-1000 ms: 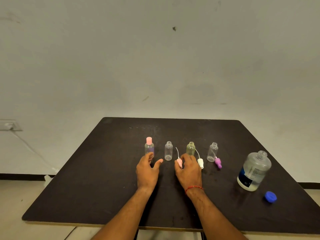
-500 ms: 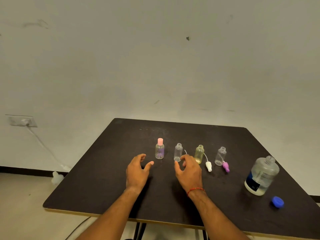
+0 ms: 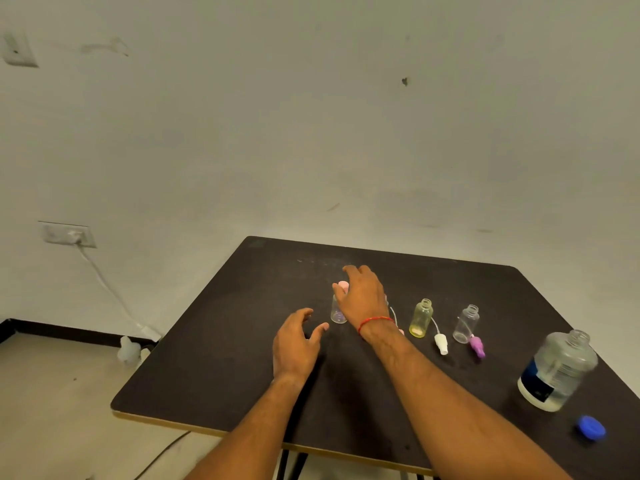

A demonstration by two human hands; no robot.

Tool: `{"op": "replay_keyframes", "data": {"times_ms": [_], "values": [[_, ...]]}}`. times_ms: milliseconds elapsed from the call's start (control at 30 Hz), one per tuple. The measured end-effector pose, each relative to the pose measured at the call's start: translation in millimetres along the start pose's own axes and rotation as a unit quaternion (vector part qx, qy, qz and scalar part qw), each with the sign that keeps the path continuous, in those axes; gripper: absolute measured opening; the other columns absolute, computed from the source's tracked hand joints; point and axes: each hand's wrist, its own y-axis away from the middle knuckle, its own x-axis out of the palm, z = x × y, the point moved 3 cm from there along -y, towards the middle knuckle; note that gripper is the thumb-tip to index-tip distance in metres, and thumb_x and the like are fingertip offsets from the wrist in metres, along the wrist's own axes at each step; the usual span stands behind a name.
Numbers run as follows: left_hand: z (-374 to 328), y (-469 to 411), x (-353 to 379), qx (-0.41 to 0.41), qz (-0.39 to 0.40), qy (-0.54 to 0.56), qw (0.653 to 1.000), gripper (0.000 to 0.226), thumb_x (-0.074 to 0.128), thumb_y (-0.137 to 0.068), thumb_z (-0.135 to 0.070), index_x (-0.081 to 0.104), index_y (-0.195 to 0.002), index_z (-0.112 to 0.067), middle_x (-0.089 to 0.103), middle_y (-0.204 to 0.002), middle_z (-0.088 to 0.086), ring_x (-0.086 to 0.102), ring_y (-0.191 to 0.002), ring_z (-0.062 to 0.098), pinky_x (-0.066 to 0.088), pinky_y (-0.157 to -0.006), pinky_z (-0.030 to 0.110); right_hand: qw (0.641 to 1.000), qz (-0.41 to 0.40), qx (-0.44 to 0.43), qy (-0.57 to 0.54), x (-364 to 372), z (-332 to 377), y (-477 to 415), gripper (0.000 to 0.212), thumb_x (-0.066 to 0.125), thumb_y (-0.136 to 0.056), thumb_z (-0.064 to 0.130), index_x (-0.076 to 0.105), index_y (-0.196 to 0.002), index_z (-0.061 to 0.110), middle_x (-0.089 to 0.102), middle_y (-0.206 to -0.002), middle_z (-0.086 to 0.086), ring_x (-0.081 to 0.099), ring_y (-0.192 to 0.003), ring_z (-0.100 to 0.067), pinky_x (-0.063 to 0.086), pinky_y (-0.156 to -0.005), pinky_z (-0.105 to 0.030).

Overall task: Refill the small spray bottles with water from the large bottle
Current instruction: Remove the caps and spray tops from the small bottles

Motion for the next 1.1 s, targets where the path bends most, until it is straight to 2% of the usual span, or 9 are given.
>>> {"op": "replay_keyframes", "data": {"times_ms": [67, 133, 267, 367, 500, 633, 800, 933, 1100], "values": [[0, 1, 1, 0.007, 0.001, -0.001, 1.0, 0.05, 0.077, -0.087, -0.045, 0.063, -0.132, -0.026, 0.066, -0.128, -0.011, 0.061, -0.116, 0.003, 0.05, -0.096, 0.022, 0.999, 0.038, 0.001, 0.036, 4, 4, -6, 0.043, 0.059, -0.094, 0.035, 0.054, -0.133, 0.016, 0.054, -0.127, -0.01, 0.051, -0.117, -0.027, 0.045, -0.099, -0.037], [1, 2, 1, 0.01, 0.002, -0.003, 1.0, 0.05, 0.077, -0.088, -0.046, 0.062, -0.132, -0.027, 0.066, -0.128, -0.012, 0.06, -0.116, 0.002, 0.05, -0.096, 0.022, 0.997, 0.062, 0.006, 0.055, 9, 6, -8, 0.036, 0.061, -0.094, 0.032, 0.06, -0.126, 0.015, 0.054, -0.123, -0.009, 0.052, -0.114, -0.026, 0.047, -0.096, -0.037], [2, 1, 1, 0.007, 0.007, 0.0, 1.0, 0.051, 0.077, -0.088, -0.047, 0.061, -0.133, -0.029, 0.065, -0.13, -0.013, 0.059, -0.118, 0.002, 0.047, -0.097, 0.02, 0.997, 0.057, 0.006, 0.045, 12, 8, -7, 0.019, 0.064, -0.092, 0.022, 0.062, -0.11, 0.016, 0.052, -0.112, -0.009, 0.055, -0.101, -0.026, 0.05, -0.084, -0.034], [1, 2, 2, 0.009, 0.014, 0.001, 1.0, 0.052, 0.078, -0.087, -0.045, 0.061, -0.133, -0.029, 0.064, -0.13, -0.013, 0.059, -0.117, 0.001, 0.045, -0.094, 0.018, 0.997, 0.075, 0.017, 0.026, 11, 6, -7, 0.011, 0.065, -0.091, 0.016, 0.058, -0.099, 0.018, 0.048, -0.106, -0.007, 0.056, -0.093, -0.026, 0.045, -0.072, -0.028], [3, 2, 4, -0.001, 0.024, 0.013, 1.0, 0.055, 0.078, -0.088, -0.042, 0.057, -0.137, -0.031, 0.062, -0.134, -0.012, 0.057, -0.121, 0.001, 0.044, -0.097, 0.019, 0.993, 0.115, 0.03, 0.009, 15, 3, -3, 0.016, 0.067, -0.089, 0.019, 0.063, -0.105, 0.017, 0.054, -0.108, -0.006, 0.058, -0.098, -0.026, 0.046, -0.079, -0.029], [2, 2, 4, -0.001, 0.031, 0.025, 0.999, 0.06, 0.078, -0.088, -0.04, 0.054, -0.141, -0.029, 0.06, -0.138, -0.011, 0.056, -0.125, 0.006, 0.043, -0.102, 0.022, 0.995, 0.103, 0.006, -0.007, 12, 10, 4, 0.014, 0.068, -0.085, 0.022, 0.066, -0.098, 0.017, 0.058, -0.101, -0.003, 0.059, -0.094, -0.023, 0.04, -0.074, -0.025], [-2, 5, 0, 0.019, 0.02, 0.072, 0.997, 0.056, 0.077, -0.087, -0.039, 0.059, -0.139, -0.029, 0.065, -0.131, -0.011, 0.058, -0.113, -0.001, 0.042, -0.092, 0.011, 0.995, 0.096, -0.037, -0.008, 6, 24, 13, 0.013, 0.065, -0.088, 0.029, 0.063, -0.093, 0.017, 0.062, -0.097, -0.003, 0.059, -0.089, -0.023, 0.047, -0.075, -0.031], [-2, 7, 0, 0.023, 0.023, 0.075, 0.997, 0.054, 0.076, -0.09, -0.034, 0.059, -0.14, -0.024, 0.065, -0.131, -0.009, 0.055, -0.114, -0.004, 0.038, -0.09, 0.005, 0.993, 0.114, -0.042, 0.002, 1, 29, 16, 0.015, 0.06, -0.092, 0.03, 0.061, -0.097, 0.016, 0.067, -0.097, -0.008, 0.062, -0.09, -0.027, 0.053, -0.076, -0.037], [-8, 10, -2, 0.064, 0.023, 0.034, 0.997, 0.044, 0.07, -0.095, -0.028, 0.06, -0.137, -0.025, 0.063, -0.123, -0.016, 0.053, -0.11, -0.006, 0.035, -0.09, 0.002, 0.989, 0.122, -0.078, 0.009, -1, 32, 20, 0.007, 0.056, -0.093, 0.024, 0.055, -0.091, 0.018, 0.064, -0.095, -0.005, 0.059, -0.087, -0.026, 0.04, -0.069, -0.031]]}}
